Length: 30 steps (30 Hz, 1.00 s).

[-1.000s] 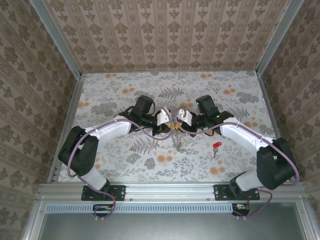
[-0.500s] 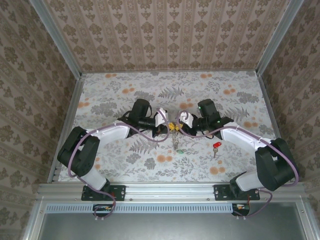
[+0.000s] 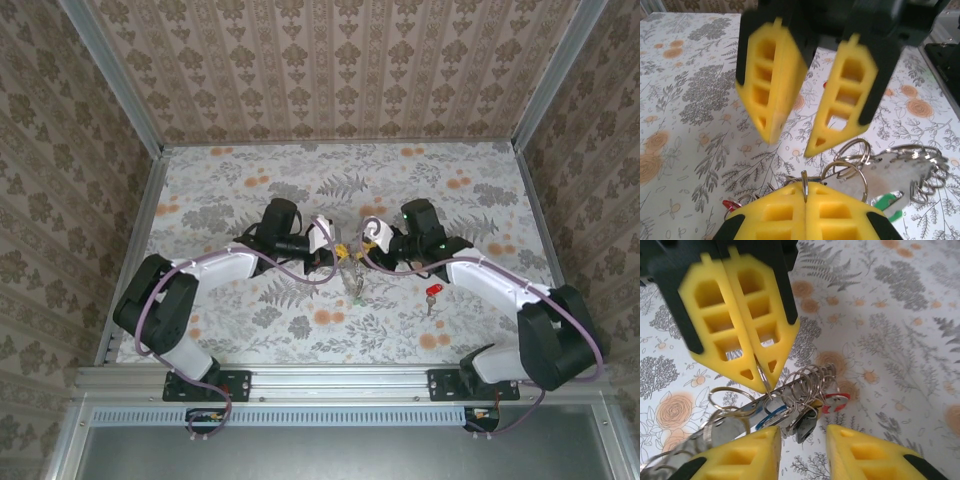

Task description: Put the keys on the keyring

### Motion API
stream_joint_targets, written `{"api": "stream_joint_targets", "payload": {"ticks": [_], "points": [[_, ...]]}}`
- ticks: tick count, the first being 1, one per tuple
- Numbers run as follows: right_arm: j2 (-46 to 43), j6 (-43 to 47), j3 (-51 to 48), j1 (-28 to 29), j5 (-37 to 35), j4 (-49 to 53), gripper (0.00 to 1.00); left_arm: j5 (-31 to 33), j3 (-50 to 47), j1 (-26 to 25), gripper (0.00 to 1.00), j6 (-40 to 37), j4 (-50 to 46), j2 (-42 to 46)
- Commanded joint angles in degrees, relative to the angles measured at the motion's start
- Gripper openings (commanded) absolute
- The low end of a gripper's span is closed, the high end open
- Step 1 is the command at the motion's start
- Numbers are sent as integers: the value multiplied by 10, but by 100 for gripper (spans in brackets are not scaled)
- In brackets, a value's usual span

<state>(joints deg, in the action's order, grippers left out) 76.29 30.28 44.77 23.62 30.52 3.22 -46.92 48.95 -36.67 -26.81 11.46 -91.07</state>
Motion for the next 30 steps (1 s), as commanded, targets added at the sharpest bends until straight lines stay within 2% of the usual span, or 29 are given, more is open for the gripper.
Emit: {"api": "stream_joint_targets", "payload": {"ticks": [1, 4, 7, 10, 17, 23, 27, 30], "points": [[-41, -47, -13, -4, -29, -19, 34, 42, 31, 0, 0, -57, -91, 21], [-67, -95, -22, -9, -64, -36, 39, 61, 61, 1, 0, -106, -173, 20], [-82, -188, -22, -13, -124, -44, 43, 72, 105, -2, 0, -144, -254, 8], [-81, -277, -1, -19, -166, -3, 43, 74, 145, -13, 0, -171, -309, -13], [-73, -453, 36, -48, -245, 121, 42, 66, 251, -53, 0, -186, -370, -105], [-77, -551, 16, -96, -263, 168, 44, 95, 345, -96, 0, -204, -434, -199], [-77, -572, -12, -129, -231, 163, 47, 114, 377, -116, 0, -199, -446, -236], [-63, -576, -22, -138, -188, 157, 48, 123, 394, -130, 6, -192, -453, -254]]}}
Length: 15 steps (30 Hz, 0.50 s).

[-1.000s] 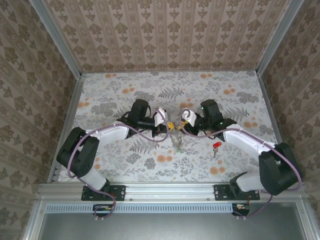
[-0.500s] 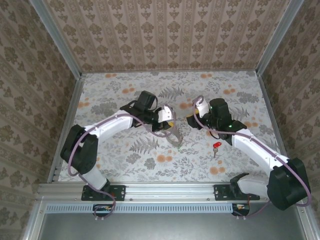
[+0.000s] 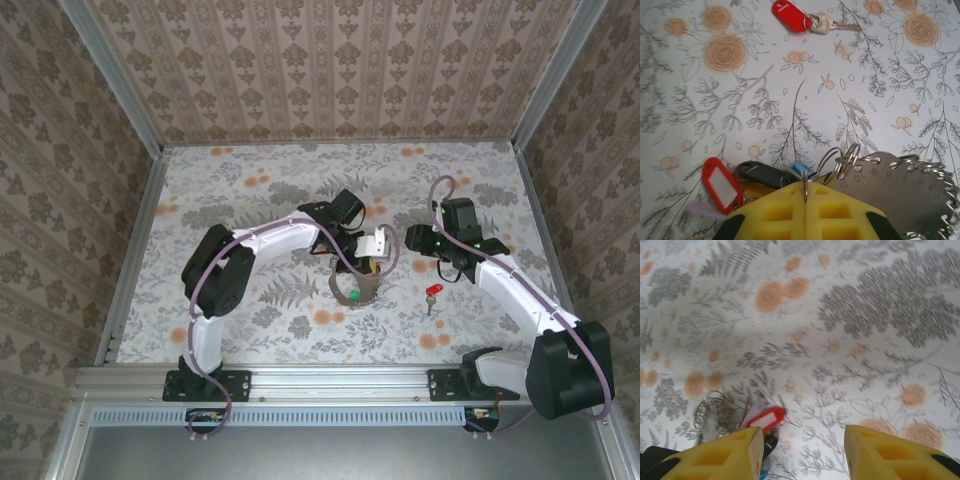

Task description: Put the keys on the keyring

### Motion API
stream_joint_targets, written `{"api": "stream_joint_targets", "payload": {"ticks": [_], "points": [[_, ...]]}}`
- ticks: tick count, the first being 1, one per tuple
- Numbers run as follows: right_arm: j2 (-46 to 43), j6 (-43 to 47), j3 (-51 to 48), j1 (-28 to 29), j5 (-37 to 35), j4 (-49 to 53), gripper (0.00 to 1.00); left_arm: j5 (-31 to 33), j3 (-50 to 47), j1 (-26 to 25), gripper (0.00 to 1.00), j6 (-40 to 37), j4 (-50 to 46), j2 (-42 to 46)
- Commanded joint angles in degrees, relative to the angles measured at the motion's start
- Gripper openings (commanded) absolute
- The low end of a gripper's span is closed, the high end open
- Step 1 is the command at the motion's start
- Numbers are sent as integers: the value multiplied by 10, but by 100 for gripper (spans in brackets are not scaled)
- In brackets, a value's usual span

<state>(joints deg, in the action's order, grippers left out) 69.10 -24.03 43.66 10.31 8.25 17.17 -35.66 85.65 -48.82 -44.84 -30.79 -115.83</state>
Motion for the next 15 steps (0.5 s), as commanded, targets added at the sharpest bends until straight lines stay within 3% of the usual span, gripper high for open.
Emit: {"api": "stream_joint_targets", "payload": {"ticks": [1, 4, 9, 15], "points": [[15, -33, -13, -5, 56, 14, 49, 12, 29, -11, 10, -5, -28, -9], [41, -33, -13, -5, 100, 14, 50, 1, 12, -14, 18, 27, -1, 1], [92, -14, 1, -4, 187, 7, 52, -35, -68, -4, 22, 111, 105, 68], [176, 29, 57, 32, 218, 37, 50, 22, -263, 31, 21, 344, 350, 187]]}}
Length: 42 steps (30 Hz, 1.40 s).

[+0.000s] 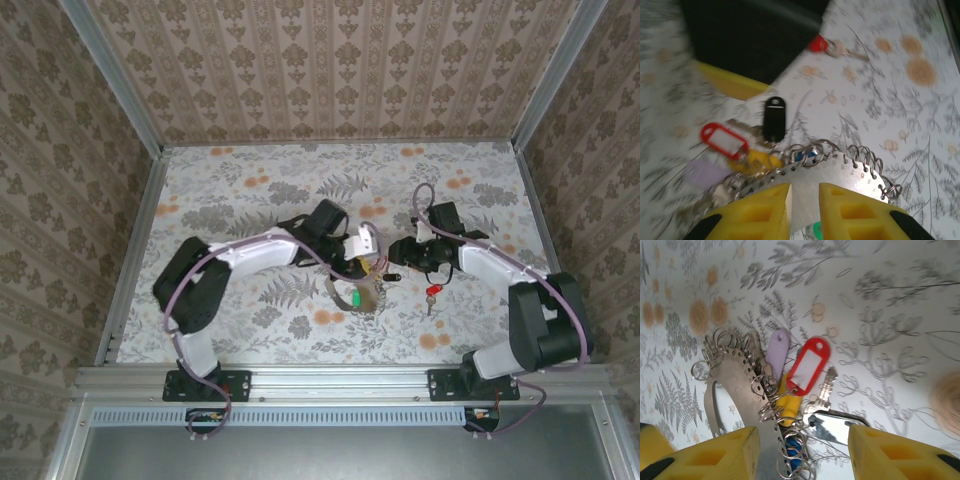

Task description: Put the keys on the keyring

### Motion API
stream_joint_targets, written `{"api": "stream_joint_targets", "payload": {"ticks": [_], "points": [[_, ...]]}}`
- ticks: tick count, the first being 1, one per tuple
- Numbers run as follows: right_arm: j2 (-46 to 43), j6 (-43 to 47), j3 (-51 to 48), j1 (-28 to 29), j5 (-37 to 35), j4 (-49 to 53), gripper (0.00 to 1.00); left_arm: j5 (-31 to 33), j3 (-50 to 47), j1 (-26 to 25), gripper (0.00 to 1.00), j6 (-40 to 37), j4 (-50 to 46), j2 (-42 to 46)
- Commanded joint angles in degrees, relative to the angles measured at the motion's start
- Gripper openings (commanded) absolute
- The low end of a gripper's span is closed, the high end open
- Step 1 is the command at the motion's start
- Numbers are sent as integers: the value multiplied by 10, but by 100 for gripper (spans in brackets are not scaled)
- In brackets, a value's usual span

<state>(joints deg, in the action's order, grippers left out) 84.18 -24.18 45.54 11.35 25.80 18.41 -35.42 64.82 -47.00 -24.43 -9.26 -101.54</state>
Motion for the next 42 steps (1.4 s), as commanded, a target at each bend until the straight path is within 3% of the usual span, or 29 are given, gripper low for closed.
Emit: {"api": "stream_joint_targets", "payload": {"ticks": [1, 4, 10, 18, 23, 29, 33, 39, 42], "points": [[38, 40, 52, 32, 32, 35, 49, 33, -87, 14, 22, 175, 165, 64], [73, 64, 89, 62, 10, 52, 49, 64, -159, 16, 25, 278, 222, 102], [177, 133, 209, 107, -69, 139, 51, 85, -203, 16, 24, 445, 210, 118], [265, 194, 308, 144, -129, 206, 52, 110, -233, 21, 24, 555, 210, 113], [293, 238, 344, 173, -174, 232, 52, 139, -283, 37, 23, 585, 260, 141], [314, 258, 367, 186, -181, 241, 51, 185, -311, 50, 23, 580, 250, 182], [335, 272, 385, 201, -242, 260, 52, 204, -324, 55, 23, 576, 246, 205], [348, 267, 388, 204, -247, 257, 49, 218, -329, 64, 23, 566, 234, 224], [350, 238, 390, 201, -283, 249, 45, 214, -324, 67, 23, 558, 225, 226]]}}
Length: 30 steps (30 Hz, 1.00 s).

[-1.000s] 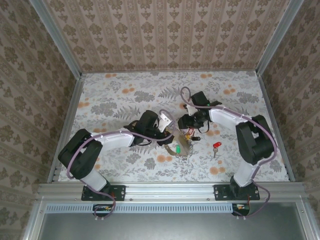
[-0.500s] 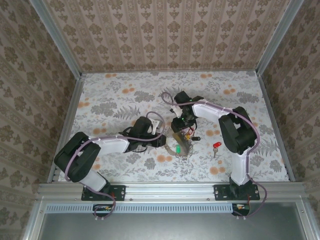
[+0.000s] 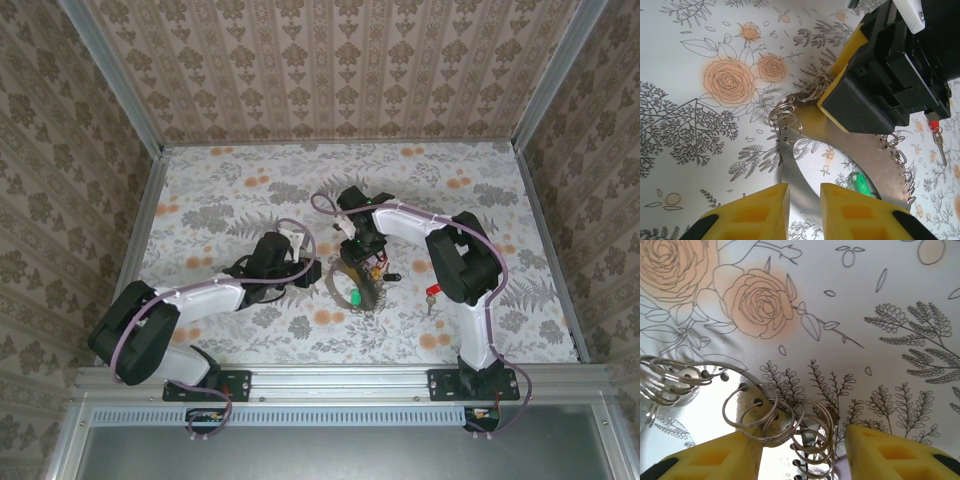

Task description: Put the keys on the keyring

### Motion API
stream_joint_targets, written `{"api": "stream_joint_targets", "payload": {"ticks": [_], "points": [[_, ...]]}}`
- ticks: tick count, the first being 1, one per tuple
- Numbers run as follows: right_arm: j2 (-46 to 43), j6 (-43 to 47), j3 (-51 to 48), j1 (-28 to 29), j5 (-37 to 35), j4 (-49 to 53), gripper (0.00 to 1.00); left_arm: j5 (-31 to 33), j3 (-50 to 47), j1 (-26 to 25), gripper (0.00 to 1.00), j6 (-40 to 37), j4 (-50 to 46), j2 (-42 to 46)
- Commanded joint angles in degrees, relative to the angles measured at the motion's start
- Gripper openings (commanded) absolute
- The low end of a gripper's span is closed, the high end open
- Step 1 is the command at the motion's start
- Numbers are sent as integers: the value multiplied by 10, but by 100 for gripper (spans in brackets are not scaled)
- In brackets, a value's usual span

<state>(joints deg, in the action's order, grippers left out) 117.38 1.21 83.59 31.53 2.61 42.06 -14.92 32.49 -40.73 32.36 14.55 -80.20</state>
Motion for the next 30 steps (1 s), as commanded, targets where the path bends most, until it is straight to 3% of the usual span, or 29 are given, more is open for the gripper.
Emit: {"api": "stream_joint_targets", "payload": {"ticks": [1, 7, 14, 22, 30], "points": [[16, -29, 7, -4, -57, 6, 42, 9, 2, 4, 23, -13, -15, 13], [-17, -152, -28, -70, -33, -32, 35, -3, 24, 6, 23, -34, -33, 3], [-91, -273, -171, -165, 193, -202, 42, -53, 76, 12, 27, -36, -23, -64], [-87, -278, -191, -186, 201, -217, 44, -100, 173, 26, 26, -35, -42, -186], [-90, -276, -221, -206, 203, -258, 40, -122, 248, 30, 22, -57, -93, -267]]}}
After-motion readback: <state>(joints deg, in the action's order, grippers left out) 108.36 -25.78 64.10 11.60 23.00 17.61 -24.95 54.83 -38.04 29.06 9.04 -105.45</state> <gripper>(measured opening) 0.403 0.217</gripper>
